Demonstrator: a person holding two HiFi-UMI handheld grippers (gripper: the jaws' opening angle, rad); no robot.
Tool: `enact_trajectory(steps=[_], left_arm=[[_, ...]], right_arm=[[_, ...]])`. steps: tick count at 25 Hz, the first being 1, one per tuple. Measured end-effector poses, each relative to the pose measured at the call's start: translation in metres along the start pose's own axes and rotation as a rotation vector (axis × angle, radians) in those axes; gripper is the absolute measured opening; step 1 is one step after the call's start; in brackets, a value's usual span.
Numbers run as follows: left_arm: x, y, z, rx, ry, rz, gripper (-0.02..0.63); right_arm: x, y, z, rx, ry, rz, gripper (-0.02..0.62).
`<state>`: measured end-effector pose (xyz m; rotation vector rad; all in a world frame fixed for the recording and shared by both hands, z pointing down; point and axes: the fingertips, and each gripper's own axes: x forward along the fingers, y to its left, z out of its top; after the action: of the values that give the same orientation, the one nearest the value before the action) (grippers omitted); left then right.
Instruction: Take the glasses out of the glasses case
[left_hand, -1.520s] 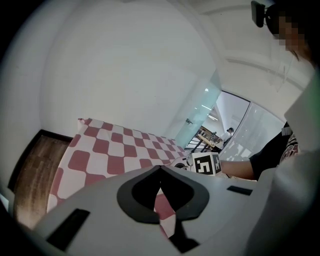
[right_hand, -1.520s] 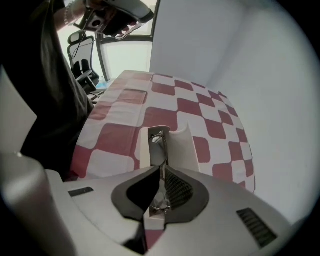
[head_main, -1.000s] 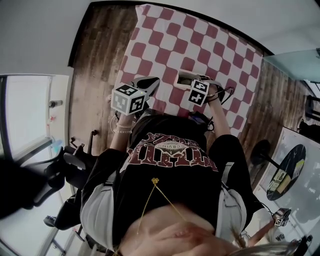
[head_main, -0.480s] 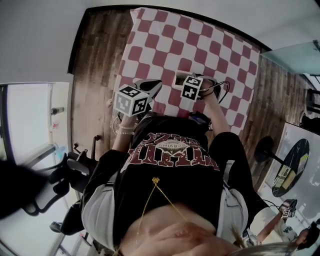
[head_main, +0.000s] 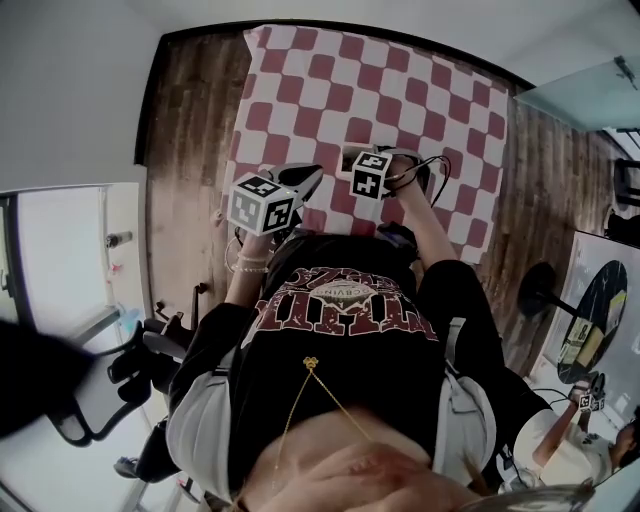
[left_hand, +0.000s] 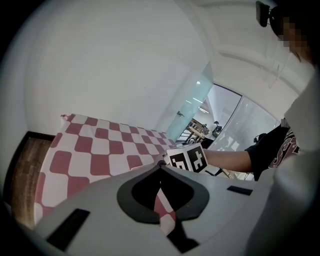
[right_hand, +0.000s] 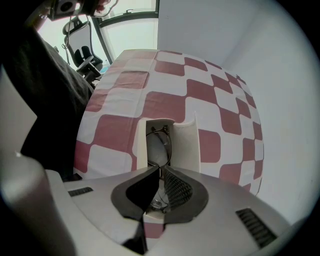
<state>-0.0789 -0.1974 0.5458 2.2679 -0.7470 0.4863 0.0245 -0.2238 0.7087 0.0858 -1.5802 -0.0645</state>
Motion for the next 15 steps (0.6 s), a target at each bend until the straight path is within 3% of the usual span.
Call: enact_trajectory(steps=[15], left_arm=[[0.011,-0.014,-0.001,0.027,0.036,-0.032,-0.002]], right_arm=[[0.000,0.000,0.000,0.013,-0.034,0.002,0.034]])
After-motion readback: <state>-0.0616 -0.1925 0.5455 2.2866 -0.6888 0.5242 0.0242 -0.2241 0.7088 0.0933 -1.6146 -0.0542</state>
